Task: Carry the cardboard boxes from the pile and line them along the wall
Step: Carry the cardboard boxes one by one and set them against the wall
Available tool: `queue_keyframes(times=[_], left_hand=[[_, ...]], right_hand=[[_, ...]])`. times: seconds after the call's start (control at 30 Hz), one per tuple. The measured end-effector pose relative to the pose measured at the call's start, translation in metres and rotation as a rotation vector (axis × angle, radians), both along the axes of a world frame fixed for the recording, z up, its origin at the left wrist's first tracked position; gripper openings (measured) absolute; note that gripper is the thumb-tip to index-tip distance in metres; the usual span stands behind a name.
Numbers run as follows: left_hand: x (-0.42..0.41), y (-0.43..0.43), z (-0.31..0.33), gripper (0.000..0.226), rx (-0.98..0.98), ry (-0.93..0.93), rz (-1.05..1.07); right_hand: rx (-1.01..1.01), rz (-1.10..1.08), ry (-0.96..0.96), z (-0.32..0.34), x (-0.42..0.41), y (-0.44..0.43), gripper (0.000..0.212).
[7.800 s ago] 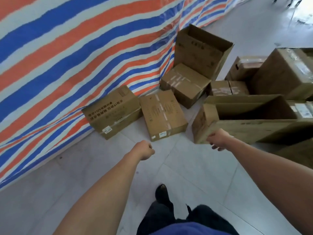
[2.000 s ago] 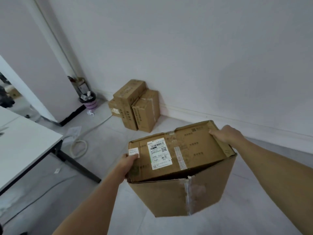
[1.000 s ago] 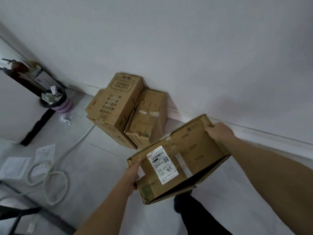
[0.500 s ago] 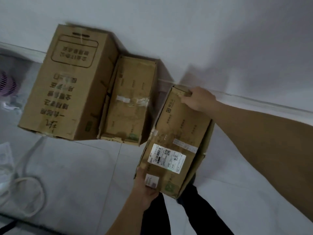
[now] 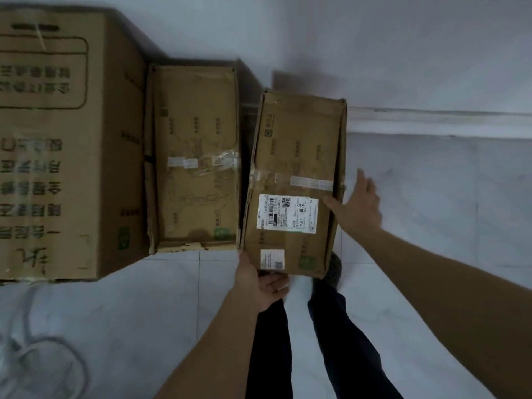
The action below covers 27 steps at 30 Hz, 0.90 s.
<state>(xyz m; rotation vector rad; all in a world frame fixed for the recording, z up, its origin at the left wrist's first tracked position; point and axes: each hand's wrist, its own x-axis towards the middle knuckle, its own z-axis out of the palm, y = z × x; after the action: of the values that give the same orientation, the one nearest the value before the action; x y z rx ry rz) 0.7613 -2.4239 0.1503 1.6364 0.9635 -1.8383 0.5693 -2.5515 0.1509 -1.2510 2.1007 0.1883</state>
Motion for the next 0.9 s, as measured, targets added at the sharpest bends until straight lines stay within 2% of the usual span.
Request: queue_keyframes(times=[0.07,0.13,0.2,0.27,0.4,0.6,0.7,0.8,0.9], left_hand=[[0.003,-0.014,0.006,0.073,-0.005,-0.022,-0.005],[0.003,-0.019,0.012,0.058,-0.032,-0.029,-0.011],[0.004,-0.020,0.014,0.051,-0.051,-0.046,-0.013],[0.009,-0.025,0.009,0.048,-0.063,-0.060,0.019],[0.017,-0.048,0.000,0.049,-0.088,-0.055,0.100],[0.016,-0.058,-0.002,0.042,-0.143,-0.119,-0.003],[0.023,-0.051,0.005,0.041,-0.131,-0.122,-0.297],[0.030,-0.051,0.034,0.029,-0.155,-0.169,-0.645],[0.031,-0.050,0.080,0.026,-0.256,-0.322,-0.931]], right_hand=[[0.258,-0.360,-0.215,-0.001,-0.010,0.038,0.095],[0.440,-0.643,-0.436,0.001,0.001,0.064,0.077],[0.462,-0.648,-0.532,0.001,0.020,0.071,0.056],[0.387,-0.583,-0.557,-0.001,0.036,0.064,0.048],[0.281,-0.487,-0.535,-0.006,0.042,0.024,0.042],[0.266,-0.541,-0.538,-0.021,0.037,0.015,0.043],[0.231,-0.531,-0.548,-0.013,0.030,0.032,0.049],[0.236,-0.530,-0.509,0.011,0.019,0.059,0.058],[0.243,-0.637,-0.526,0.058,0.004,0.099,0.047]])
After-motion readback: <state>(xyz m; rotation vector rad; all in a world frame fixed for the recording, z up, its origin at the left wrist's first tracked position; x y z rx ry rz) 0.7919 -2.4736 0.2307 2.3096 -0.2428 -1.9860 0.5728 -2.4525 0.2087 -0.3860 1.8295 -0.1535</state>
